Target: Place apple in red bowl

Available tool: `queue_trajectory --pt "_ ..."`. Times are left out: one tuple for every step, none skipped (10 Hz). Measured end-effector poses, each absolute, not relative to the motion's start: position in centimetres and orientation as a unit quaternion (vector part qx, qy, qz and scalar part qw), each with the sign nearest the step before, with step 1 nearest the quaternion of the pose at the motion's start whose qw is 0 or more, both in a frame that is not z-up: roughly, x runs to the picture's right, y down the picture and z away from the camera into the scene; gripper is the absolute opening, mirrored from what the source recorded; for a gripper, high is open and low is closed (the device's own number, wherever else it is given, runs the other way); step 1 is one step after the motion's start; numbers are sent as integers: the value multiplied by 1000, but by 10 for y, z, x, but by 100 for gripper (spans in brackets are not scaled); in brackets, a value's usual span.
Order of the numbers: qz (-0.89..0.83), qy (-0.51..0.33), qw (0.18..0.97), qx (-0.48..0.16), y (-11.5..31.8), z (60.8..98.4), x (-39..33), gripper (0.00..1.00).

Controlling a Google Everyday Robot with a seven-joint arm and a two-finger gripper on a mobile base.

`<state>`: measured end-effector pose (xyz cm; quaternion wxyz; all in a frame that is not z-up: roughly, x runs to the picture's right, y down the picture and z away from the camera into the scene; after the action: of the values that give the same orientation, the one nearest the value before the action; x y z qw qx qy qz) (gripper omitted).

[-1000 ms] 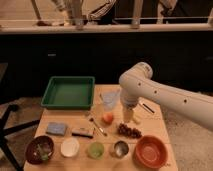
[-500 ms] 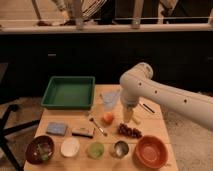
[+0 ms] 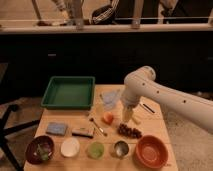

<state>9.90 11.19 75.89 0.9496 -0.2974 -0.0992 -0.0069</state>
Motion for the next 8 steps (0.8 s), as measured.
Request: queue_trajectory --pt "-25 -116 947 -299 112 763 96 80" --pt "-46 -132 942 -304 114 769 94 80" --pt "-67 -145 938 -308 115 775 89 80" --pt "-80 -152 934 -312 116 780 85 80" --pt "-95 -159 929 -320 120 788 80 80" --pt "-102 -161 925 -327 123 796 79 80" --pt "-106 -162 923 -333 125 800 77 80" --pt "-109 -163 921 -338 129 805 73 80"
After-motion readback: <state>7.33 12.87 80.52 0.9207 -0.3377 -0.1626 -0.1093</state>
